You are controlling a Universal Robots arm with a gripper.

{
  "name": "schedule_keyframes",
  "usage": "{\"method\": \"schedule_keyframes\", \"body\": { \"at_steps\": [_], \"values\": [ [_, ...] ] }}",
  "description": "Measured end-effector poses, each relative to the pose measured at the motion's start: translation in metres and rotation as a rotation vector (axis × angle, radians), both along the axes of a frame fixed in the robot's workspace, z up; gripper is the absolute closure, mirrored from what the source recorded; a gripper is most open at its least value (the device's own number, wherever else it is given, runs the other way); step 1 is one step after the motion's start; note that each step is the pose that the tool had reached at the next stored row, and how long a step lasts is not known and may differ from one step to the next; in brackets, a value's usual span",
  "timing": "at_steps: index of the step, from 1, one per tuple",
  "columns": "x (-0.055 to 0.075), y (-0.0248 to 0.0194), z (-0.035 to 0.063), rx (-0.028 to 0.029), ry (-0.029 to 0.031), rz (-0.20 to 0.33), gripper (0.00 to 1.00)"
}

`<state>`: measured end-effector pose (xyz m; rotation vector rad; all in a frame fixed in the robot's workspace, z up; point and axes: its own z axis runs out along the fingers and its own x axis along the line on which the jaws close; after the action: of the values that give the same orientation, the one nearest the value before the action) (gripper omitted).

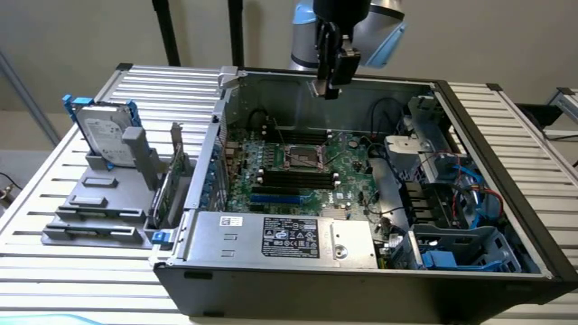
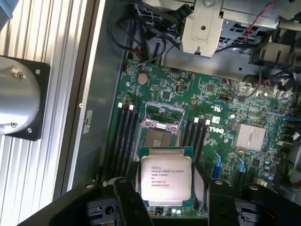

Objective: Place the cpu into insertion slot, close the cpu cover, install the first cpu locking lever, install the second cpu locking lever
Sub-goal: 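Place the cpu into insertion slot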

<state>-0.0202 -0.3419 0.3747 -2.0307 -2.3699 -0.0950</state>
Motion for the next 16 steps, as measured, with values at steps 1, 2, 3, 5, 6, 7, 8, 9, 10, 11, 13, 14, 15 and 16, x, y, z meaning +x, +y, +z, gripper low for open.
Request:
{"method": "schedule_keyframes", "body": {
  "at_steps": [1,2,3,5,6,7,8,9,10,11,13,14,15,16],
  "values": [
    [0.0,0.0,-0.0002,0.0,0.001,-0.013,0.45],
    [0.0,0.0,-0.0003,0.0,0.002,-0.027,0.45],
    [0.0,0.0,-0.0005,0.0,0.003,-0.041,0.45],
    [-0.0001,0.0,-0.0008,0.0,0.005,-0.068,0.45],
    [-0.0001,0.0,-0.001,0.0,0.006,-0.081,0.45],
    [-0.0001,0.0,-0.0012,0.0,0.0071,-0.095,0.45],
    [-0.0001,0.0,-0.0014,0.0,0.0081,-0.108,0.45],
    [-0.0001,0.0,-0.0015,0.0,0.0091,-0.121,0.45],
    [-0.0002,0.0,-0.0017,0.0,0.0103,-0.133,0.45],
    [-0.0007,0.0001,-0.0019,0.0,0.0112,-0.14,0.45],
    [-0.0026,0.0003,-0.0018,-0.0001,0.0113,-0.142,0.45],
    [-0.0041,0.0006,-0.002,-0.0001,0.0113,-0.142,0.45],
    [-0.0064,0.0014,-0.0022,0.0,0.0113,-0.142,0.45],
    [-0.0091,0.0024,-0.0026,0.0001,0.0112,-0.143,0.45]
  ]
}}
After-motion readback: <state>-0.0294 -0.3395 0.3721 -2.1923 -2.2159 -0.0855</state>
